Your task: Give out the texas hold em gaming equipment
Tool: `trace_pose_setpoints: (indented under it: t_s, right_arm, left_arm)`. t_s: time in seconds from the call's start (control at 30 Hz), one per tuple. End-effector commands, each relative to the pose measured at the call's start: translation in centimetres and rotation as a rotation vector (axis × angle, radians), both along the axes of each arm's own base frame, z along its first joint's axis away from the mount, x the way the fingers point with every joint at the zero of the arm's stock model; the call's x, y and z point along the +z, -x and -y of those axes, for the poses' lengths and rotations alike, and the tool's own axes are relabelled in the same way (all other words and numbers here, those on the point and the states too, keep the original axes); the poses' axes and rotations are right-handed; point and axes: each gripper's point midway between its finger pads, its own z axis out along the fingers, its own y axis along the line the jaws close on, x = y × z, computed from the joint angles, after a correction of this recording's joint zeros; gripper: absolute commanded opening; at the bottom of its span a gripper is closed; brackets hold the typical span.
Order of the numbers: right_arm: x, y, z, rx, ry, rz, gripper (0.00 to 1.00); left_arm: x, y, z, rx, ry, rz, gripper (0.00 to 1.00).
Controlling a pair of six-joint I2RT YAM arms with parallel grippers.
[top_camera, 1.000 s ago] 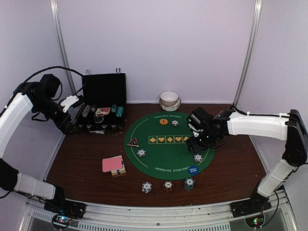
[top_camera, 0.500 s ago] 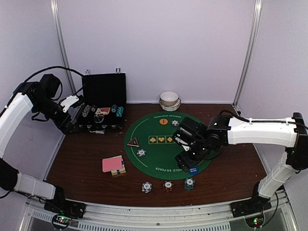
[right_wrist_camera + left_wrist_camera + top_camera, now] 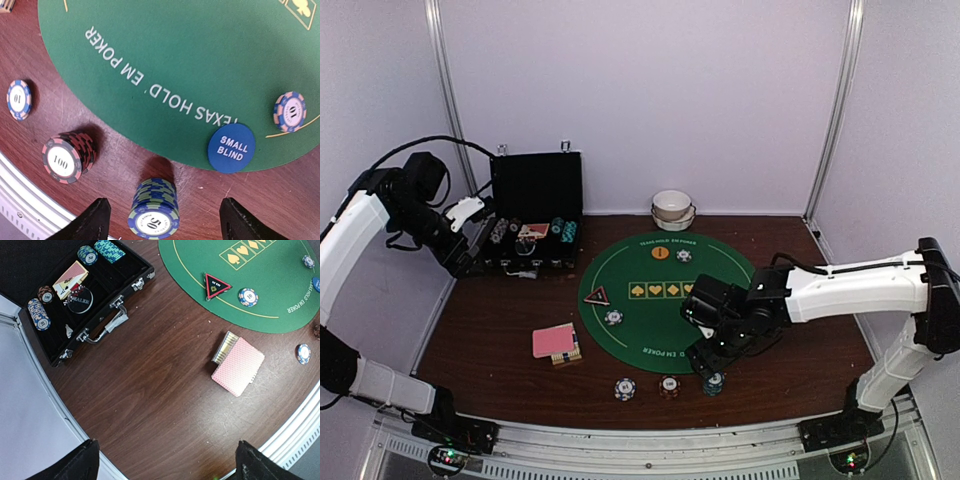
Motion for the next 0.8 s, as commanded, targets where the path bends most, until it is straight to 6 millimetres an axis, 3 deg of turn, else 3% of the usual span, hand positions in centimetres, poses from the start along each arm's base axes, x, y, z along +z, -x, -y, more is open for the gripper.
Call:
trace_pose_setpoints:
  t_s: [0.0,0.77]
  right_arm:
    - [-1.4,1.2,-0.4,-0.001,-0.006,-0.031,0.77]
    - [-4.0,1.4,0.4,0.009,0.07,-0.041,0.67]
  left_arm:
    - [0.8,-0.2,0.0,-0.01,0.008,0.019,0.97]
    - [1.0,-0.3,0.0,-0.009,0.009,0.027,0.98]
